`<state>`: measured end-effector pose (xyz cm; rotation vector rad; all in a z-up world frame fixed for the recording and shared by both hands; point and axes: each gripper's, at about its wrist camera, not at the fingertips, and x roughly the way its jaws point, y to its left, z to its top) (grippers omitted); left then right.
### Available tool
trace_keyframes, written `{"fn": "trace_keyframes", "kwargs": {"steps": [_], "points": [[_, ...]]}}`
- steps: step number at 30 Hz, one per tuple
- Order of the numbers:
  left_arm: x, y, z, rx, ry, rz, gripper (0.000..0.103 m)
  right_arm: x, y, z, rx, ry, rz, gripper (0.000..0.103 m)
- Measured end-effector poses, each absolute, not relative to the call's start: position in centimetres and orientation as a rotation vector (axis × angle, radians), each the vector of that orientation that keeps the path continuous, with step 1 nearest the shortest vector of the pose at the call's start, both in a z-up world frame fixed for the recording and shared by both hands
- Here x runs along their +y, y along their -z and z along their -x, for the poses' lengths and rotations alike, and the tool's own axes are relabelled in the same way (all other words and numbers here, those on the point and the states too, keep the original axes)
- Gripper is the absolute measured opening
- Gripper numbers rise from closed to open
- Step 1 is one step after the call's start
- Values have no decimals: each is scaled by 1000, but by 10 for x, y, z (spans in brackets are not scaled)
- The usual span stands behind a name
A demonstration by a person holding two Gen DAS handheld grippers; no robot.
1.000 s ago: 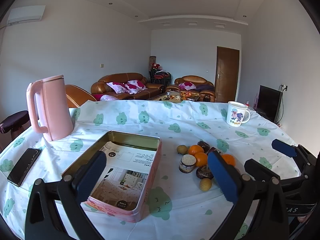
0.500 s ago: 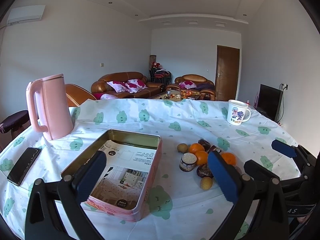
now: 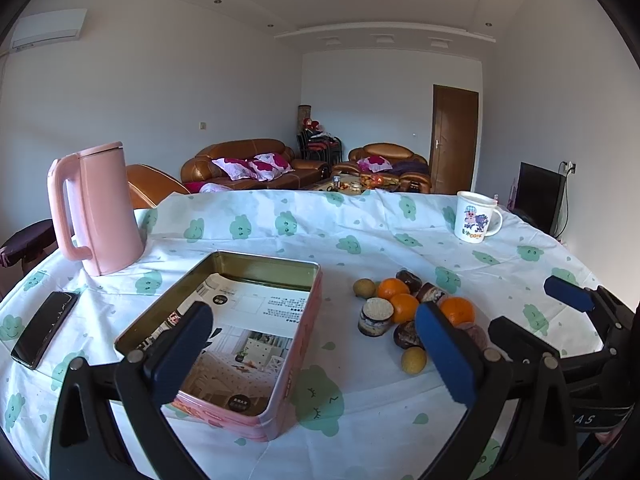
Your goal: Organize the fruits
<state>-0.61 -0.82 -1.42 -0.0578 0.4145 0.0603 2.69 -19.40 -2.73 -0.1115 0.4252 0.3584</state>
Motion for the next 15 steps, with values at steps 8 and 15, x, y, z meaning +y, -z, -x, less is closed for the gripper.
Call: {"fn": "trace_keyframes", "kwargs": {"steps": [8,15], "points": [[-14,31,-3,447,-44,50,103,-203,46,-41,462,-307,126,102],[-26,47,-11,476,-13,21,103,-205,64,-60,554,-329,118,91]]}}
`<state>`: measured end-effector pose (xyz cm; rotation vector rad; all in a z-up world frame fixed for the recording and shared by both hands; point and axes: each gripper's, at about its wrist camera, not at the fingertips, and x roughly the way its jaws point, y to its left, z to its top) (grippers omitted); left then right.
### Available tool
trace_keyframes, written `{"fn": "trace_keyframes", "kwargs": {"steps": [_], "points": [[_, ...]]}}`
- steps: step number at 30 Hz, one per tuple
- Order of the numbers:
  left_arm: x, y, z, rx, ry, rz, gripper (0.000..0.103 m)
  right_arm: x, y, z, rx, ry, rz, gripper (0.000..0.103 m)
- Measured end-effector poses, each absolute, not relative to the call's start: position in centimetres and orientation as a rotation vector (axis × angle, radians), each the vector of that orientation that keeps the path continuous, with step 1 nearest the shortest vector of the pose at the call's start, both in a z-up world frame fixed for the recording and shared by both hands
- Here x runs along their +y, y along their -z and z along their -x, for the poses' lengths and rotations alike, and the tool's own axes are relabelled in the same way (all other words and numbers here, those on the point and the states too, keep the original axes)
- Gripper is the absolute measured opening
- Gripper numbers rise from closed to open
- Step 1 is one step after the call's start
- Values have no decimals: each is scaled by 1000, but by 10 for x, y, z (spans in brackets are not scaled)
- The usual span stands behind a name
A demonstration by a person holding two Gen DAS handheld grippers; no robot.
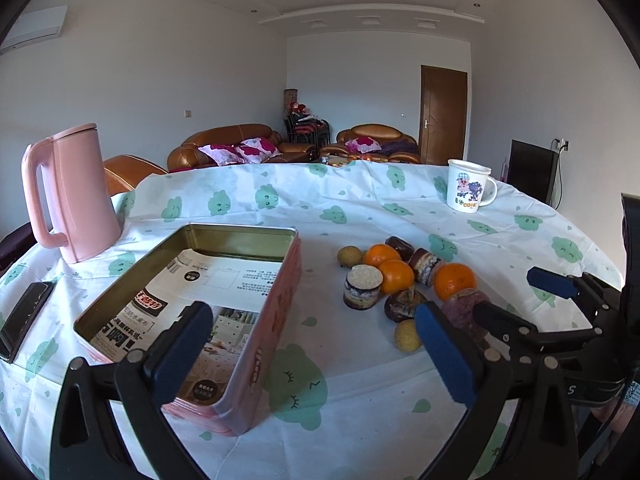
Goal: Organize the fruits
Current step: 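Grasp the purple beet-like fruit with the right gripper while the left gripper grasps the brown kiwi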
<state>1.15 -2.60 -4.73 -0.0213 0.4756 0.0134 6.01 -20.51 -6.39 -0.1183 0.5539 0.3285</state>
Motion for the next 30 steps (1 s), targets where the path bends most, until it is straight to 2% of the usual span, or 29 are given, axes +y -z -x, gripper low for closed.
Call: {"fn": "trace_keyframes", "kwargs": {"steps": [5,13,16,17,19,22,24,26,30], "points": [[-30,53,-14,487,10,16,102,-192,67,-63,592,-405,131,86],[-14,44,-9,445,-17,73,103,-180,77,-71,671,-498,134,85],[-13,45,-12,456,-24,75,103,-178,78,-72,683,-567,100,63],[-14,46,-14,467,-20,71,103,-179,78,-72,682,-589,83,52],[-18,49,-18,489,-5,58,101,-180,77,-68,656,-560,94,53],[-28,52,-23,517,31,35,91,-192,71,-62,586,-466,105,53],[-34,54,-28,539,54,29,91,-204,67,-62,553,-411,101,53],[-43,55,-34,566,88,18,77,-217,65,-66,544,-389,72,53],[-63,59,-47,622,148,-10,74,-233,67,-69,539,-366,20,53]]}}
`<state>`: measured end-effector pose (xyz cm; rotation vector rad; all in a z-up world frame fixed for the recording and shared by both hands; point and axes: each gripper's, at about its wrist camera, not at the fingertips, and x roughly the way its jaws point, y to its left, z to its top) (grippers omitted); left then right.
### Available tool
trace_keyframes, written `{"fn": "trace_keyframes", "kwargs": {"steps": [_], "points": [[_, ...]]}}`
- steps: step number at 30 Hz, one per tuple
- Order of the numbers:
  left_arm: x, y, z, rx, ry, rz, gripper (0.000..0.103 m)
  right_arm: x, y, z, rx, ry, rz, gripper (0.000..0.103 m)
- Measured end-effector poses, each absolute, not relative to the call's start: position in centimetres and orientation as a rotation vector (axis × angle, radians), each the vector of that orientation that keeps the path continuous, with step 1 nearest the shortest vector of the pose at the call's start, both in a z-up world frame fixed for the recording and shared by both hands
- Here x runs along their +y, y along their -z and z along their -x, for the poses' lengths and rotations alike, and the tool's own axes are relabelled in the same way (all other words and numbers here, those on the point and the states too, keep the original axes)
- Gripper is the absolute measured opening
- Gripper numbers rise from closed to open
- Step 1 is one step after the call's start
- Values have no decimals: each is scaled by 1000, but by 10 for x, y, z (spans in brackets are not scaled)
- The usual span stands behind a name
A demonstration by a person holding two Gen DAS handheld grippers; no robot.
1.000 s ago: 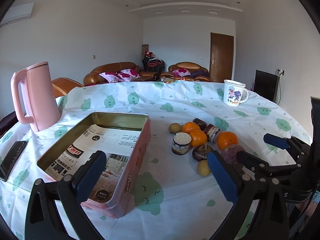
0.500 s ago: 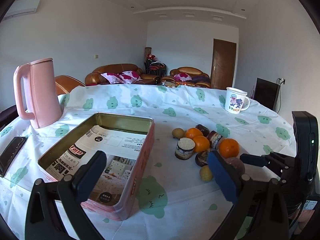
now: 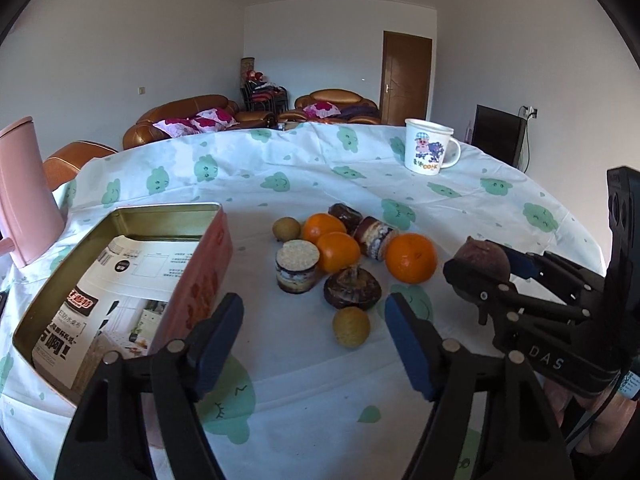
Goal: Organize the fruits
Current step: 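Grasp the purple beet-like fruit with the right gripper while the left gripper grasps the brown kiwi, then carry both fruits over the pink tin box and open both grippers to drop them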
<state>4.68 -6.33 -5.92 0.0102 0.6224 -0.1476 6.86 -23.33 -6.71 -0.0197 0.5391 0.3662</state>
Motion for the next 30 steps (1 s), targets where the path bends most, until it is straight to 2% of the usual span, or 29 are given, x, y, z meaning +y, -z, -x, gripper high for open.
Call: {"fn": "trace_keyframes", "kwargs": {"steps": [3,5,7,9,11,12,30], "points": [[-76,66,-57,675,182,-36,69,-238,67,-70,529,-357,6,53],[-79,72,-65,724,203,-31,54,-241,67,-72,538,-370,-16,53],[-81,76,-70,759,209,-34,48,-242,68,-72,536,-375,-20,53],[-80,77,-74,779,218,-14,47,-239,68,-71,533,-379,-7,53],[-76,82,-81,813,237,16,31,-237,68,-70,531,-384,8,53],[-74,83,-82,823,252,34,27,-236,68,-70,528,-384,11,53],[-73,66,-55,628,232,-8,27,-238,65,-55,427,-442,22,53]]}}
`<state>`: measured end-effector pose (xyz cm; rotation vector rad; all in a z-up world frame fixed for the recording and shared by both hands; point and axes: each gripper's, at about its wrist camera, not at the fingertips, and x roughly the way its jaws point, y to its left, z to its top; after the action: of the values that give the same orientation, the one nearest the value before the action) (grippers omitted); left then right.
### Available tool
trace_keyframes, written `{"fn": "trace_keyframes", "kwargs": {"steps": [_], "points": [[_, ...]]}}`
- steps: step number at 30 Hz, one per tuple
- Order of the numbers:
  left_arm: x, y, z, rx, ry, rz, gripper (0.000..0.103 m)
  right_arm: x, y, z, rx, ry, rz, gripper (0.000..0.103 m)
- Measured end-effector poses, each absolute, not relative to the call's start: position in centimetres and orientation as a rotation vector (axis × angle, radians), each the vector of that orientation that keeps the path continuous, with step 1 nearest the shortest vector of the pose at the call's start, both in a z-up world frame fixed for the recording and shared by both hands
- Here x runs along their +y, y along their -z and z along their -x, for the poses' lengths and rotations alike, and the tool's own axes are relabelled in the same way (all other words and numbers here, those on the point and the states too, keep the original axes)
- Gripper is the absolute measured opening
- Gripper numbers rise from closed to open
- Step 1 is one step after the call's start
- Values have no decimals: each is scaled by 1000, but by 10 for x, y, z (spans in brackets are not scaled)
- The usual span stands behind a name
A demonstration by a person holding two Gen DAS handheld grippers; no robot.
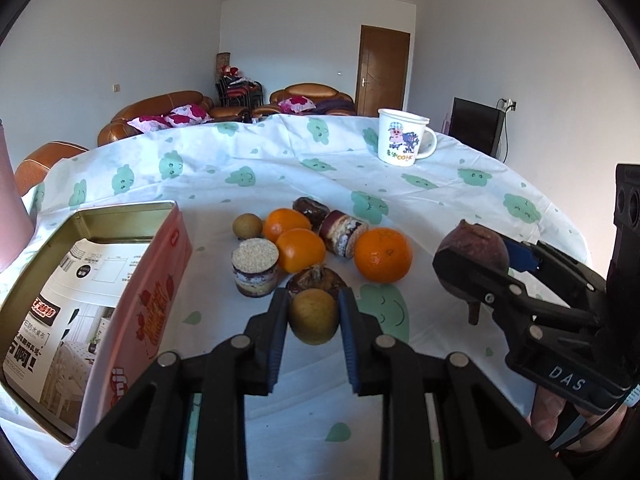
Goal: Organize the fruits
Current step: 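Carry both fruits over the pink tin box and open both grippers to drop them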
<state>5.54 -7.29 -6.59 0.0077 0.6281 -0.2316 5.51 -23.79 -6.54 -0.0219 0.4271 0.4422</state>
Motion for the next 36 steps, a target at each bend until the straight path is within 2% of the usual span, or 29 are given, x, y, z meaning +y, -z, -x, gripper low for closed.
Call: {"fn": "trace_keyframes", "kwargs": {"steps": [15,36], "points": [[-56,48,-38,484,120,1,27,-225,60,-48,396,-452,72,53],[-33,41,-33,455,48,23,27,-185,39,-51,380,-533,141,53]]}}
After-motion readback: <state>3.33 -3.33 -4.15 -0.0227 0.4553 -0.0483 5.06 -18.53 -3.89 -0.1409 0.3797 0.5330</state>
